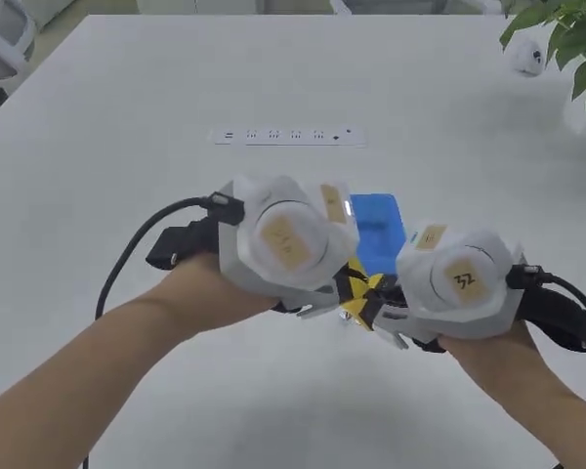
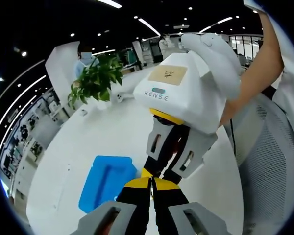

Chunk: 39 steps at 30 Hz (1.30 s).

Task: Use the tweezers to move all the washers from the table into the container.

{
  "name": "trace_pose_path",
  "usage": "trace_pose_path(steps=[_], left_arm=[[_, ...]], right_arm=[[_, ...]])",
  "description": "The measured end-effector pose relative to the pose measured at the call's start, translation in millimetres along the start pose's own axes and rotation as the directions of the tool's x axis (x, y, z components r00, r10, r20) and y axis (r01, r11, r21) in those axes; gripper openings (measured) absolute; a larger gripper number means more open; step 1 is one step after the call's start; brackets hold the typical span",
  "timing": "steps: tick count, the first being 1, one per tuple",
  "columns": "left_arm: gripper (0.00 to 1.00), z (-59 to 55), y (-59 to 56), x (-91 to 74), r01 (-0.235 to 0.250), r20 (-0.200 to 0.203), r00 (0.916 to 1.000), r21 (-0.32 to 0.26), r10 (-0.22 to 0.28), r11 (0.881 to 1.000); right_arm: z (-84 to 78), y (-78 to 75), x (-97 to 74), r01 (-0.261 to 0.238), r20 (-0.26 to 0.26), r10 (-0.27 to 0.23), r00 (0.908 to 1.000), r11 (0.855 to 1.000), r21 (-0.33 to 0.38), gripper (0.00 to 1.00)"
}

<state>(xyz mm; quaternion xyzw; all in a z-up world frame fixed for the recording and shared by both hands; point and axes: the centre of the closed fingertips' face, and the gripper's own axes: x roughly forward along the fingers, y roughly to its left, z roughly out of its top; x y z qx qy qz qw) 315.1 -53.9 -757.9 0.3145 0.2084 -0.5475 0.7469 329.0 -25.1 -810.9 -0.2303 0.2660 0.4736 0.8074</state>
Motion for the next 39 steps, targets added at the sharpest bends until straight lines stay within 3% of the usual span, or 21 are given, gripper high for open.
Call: trace_pose_path(steps=[20, 30, 39], left_arm=[[0.00, 24.5, 14.5, -23.9, -0.058, 0.016, 0.9983, 0.077, 0.057, 0.995], [0.00, 37.5, 28.6, -30.9, -0.089, 0.020, 0.9960, 0.112, 0.087, 0.990], [0.00, 40.2, 41.3, -32.7, -0.110, 0.021, 0.9939, 0.127, 0.109, 0.986]], right_arm=[[33.4, -12.8, -18.9, 0.043, 0.040, -0.041, 0.9984, 0.997, -0.058, 0.03], [48.7, -25.2, -25.0, 0.068, 0.065, -0.063, 0.9959, 0.995, -0.076, 0.03], [59.6, -36.8, -22.5, 0.089, 0.083, -0.081, 0.9932, 0.992, -0.089, 0.03]])
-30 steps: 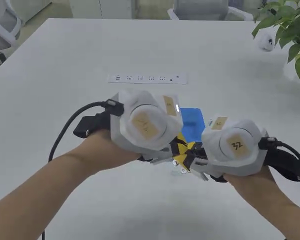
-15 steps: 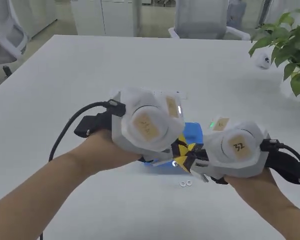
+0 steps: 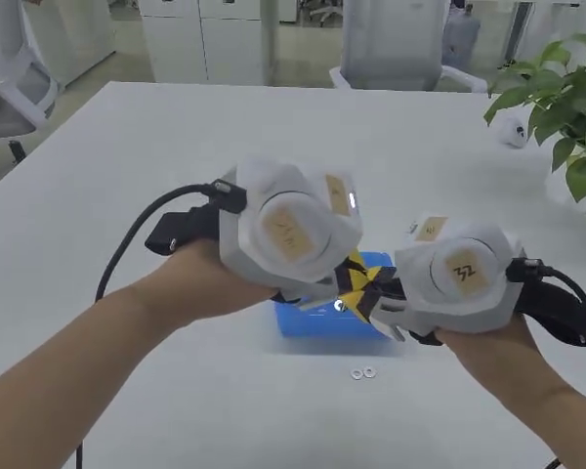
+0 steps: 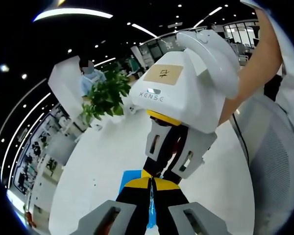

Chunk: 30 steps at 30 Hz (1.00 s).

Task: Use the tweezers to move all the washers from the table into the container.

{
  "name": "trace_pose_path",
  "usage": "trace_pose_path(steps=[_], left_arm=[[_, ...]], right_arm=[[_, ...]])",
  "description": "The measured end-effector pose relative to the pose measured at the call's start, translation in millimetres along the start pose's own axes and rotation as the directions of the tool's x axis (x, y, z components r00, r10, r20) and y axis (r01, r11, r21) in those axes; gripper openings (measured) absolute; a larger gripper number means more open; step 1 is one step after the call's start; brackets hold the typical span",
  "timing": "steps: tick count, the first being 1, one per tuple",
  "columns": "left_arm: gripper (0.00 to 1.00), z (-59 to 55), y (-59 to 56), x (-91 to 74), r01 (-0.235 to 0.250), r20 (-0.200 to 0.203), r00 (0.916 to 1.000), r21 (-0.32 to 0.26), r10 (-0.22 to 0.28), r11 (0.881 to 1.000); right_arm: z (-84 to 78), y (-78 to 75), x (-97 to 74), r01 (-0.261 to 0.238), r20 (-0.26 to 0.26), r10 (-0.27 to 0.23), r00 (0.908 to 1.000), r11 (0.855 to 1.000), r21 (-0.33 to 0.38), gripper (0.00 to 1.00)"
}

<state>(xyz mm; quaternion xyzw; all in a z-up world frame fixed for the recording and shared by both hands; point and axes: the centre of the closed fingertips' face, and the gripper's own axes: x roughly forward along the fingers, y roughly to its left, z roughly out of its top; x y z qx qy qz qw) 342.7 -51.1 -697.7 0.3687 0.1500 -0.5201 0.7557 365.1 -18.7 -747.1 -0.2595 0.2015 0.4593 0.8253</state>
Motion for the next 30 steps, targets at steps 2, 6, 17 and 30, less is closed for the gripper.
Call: trace_pose_path(steps=[2, 6, 17, 30], left_arm=[[0.00, -0.2, 2.9, 0.9, -0.006, -0.001, 1.0000, 0.005, 0.006, 1.000], [0.00, -2.0, 8.5, 4.2, -0.016, -0.002, 0.9999, 0.005, 0.016, 1.000], [0.00, -12.8, 15.0, 19.4, -0.016, -0.014, 0.9998, -0.005, 0.016, 1.000], [0.00, -34.1, 19.0, 36.3, -0.011, -0.042, 0.9991, -0.038, 0.009, 0.999]], right_arm=[[1.0, -2.5, 1.1, 0.004, 0.002, -0.004, 1.0000, 1.000, -0.003, 0.03], [1.2, -8.0, 5.0, 0.008, 0.000, -0.008, 1.0000, 1.000, -0.007, 0.03], [-10.9, -16.7, 17.9, 0.002, -0.028, -0.003, 0.9996, 1.000, -0.016, 0.03], [-26.9, -19.2, 40.6, -0.032, -0.058, 0.031, 0.9978, 0.999, -0.011, 0.03]])
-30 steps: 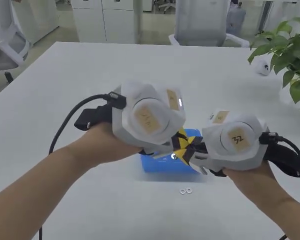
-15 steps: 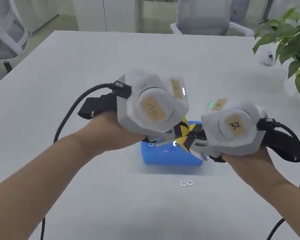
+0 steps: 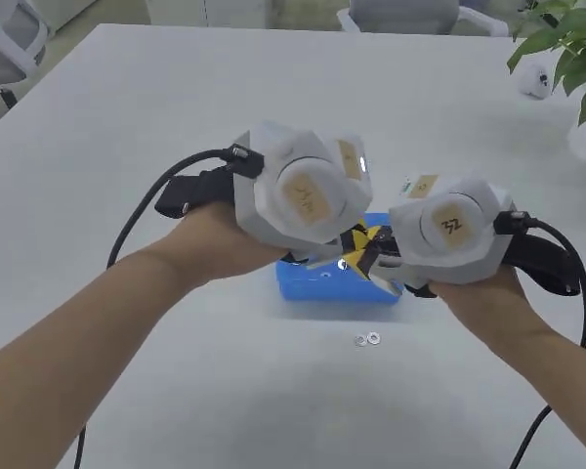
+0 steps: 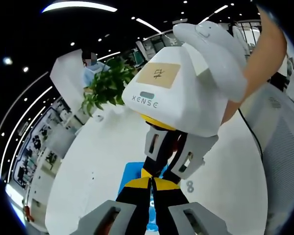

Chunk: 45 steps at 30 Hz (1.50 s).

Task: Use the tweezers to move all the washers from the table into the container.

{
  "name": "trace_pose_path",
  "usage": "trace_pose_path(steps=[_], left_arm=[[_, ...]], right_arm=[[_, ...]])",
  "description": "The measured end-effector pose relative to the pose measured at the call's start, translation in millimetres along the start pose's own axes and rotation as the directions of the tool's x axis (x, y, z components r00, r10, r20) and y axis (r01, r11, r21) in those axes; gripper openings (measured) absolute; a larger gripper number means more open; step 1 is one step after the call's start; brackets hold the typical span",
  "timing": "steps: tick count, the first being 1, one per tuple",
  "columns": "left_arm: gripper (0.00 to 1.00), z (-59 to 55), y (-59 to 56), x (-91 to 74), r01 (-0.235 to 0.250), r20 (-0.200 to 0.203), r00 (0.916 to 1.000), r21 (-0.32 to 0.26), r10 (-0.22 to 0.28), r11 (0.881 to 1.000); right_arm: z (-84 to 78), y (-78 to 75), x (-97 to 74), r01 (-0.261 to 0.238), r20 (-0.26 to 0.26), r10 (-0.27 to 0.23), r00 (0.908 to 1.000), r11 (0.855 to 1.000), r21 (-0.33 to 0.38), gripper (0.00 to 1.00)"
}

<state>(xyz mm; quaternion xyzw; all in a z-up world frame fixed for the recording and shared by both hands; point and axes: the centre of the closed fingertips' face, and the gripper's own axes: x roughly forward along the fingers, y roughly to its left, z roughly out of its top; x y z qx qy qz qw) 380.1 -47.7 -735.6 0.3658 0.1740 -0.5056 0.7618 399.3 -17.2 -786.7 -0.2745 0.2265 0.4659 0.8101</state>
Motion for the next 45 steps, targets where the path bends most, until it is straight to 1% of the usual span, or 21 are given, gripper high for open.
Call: trace_pose_path(steps=[6, 10, 14, 17, 28, 35, 38, 41, 45], left_arm=[[0.00, -7.6, 1.1, 8.7, 0.013, -0.010, 0.9999, -0.013, -0.013, 1.000], [0.00, -11.7, 2.4, 14.4, 0.024, -0.017, 0.9995, -0.021, -0.025, 0.999], [0.00, -16.4, 1.5, 20.1, 0.040, -0.027, 0.9988, -0.026, -0.041, 0.999], [0.00, -18.6, 1.6, 23.7, 0.049, -0.030, 0.9983, -0.033, -0.050, 0.998], [0.00, -24.1, -1.2, 28.7, 0.067, -0.040, 0.9969, -0.043, -0.068, 0.997], [0.00, -23.1, -2.0, 29.1, 0.068, -0.042, 0.9967, -0.038, -0.070, 0.997], [0.00, -22.2, -3.8, 27.0, 0.064, -0.051, 0.9966, -0.020, -0.065, 0.998], [0.00, -20.8, -5.7, 22.8, 0.059, -0.062, 0.9963, -0.006, -0.059, 0.998], [0.00, -13.8, -5.6, 12.6, 0.035, -0.051, 0.9981, -0.015, -0.036, 0.999]], right_arm=[[-7.5, -1.8, 8.9, -0.016, -0.015, 0.016, 0.9997, 1.000, 0.002, 0.03], [-12.4, -3.6, 14.0, -0.025, -0.016, 0.025, 0.9996, 0.999, 0.033, 0.03], [-17.5, -2.3, 18.8, -0.036, -0.027, 0.037, 0.9990, 0.999, 0.038, 0.03], [-20.9, -3.2, 21.3, -0.044, -0.031, 0.045, 0.9985, 0.997, 0.057, 0.03], [-27.1, -0.2, 26.2, -0.058, -0.045, 0.062, 0.9971, 0.996, 0.071, 0.03], [-27.1, -0.3, 25.6, -0.057, -0.043, 0.062, 0.9972, 0.994, 0.096, 0.04], [-25.0, -0.5, 24.6, -0.048, -0.041, 0.053, 0.9978, 0.994, 0.098, 0.05], [-22.3, 1.3, 20.8, -0.042, -0.036, 0.046, 0.9983, 0.994, 0.104, 0.05], [-15.7, 1.6, 11.7, -0.020, -0.006, 0.021, 0.9998, 0.993, 0.115, 0.06]])
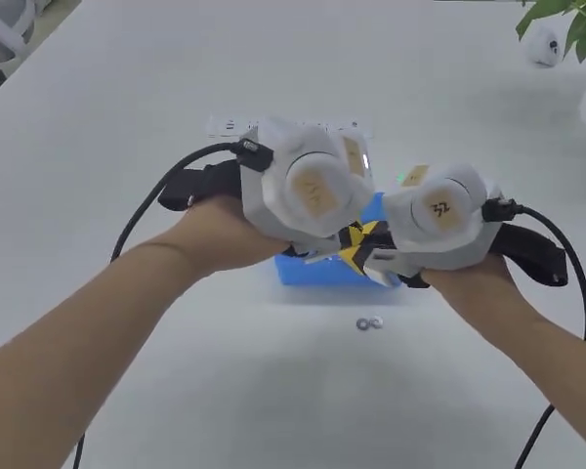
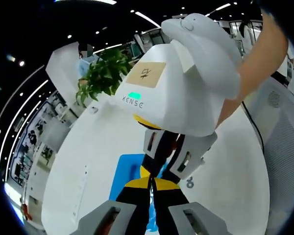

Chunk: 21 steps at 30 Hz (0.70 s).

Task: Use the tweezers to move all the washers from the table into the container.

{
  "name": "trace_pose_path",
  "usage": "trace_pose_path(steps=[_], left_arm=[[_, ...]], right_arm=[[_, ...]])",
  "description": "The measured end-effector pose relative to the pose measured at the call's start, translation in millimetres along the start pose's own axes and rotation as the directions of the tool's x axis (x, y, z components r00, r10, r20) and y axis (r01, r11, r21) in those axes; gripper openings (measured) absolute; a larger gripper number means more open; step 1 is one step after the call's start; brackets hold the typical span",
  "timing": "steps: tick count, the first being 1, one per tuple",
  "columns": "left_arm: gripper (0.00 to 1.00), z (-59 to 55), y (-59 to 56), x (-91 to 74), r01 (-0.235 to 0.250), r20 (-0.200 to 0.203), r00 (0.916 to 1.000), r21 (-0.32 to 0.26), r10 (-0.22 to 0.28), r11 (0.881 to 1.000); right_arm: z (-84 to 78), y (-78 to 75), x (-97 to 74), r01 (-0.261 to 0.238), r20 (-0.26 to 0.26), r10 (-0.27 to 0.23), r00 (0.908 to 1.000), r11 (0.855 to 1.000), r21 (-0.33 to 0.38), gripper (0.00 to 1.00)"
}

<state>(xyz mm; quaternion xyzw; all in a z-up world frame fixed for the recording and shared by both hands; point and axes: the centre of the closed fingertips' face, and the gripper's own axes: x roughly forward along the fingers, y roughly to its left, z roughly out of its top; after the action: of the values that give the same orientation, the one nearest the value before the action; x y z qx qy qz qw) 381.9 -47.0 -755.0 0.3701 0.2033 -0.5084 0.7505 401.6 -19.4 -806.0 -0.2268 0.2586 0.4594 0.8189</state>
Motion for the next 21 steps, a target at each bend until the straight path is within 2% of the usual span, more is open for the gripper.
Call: trace_pose_path(steps=[5, 10, 16, 18, 21], left_arm=[[0.00, 14.5, -0.3, -15.0, -0.015, 0.033, 0.9993, -0.006, 0.015, 1.000], [0.00, 25.5, -4.2, -26.3, -0.021, 0.065, 0.9977, -0.009, 0.022, 1.000], [0.00, 31.1, -13.6, -35.2, -0.022, 0.086, 0.9959, -0.031, 0.025, 0.999], [0.00, 31.7, -16.4, -36.1, -0.024, 0.096, 0.9950, -0.044, 0.028, 0.999], [0.00, 34.0, -20.8, -36.7, -0.029, 0.112, 0.9930, -0.067, 0.037, 0.997]], right_arm=[[12.5, 0.9, -18.9, 0.025, 0.051, -0.026, 0.9984, 1.000, 0.013, 0.06], [17.9, 4.4, -32.4, 0.024, 0.089, -0.027, 0.9957, 0.999, 0.032, 0.07], [18.6, 13.5, -46.6, 0.006, 0.124, -0.014, 0.9922, 0.998, 0.068, 0.08], [16.7, 15.7, -50.0, 0.022, 0.125, -0.030, 0.9917, 0.998, 0.063, 0.08], [14.9, 21.9, -52.6, 0.015, 0.122, -0.021, 0.9923, 0.999, 0.049, 0.06]])
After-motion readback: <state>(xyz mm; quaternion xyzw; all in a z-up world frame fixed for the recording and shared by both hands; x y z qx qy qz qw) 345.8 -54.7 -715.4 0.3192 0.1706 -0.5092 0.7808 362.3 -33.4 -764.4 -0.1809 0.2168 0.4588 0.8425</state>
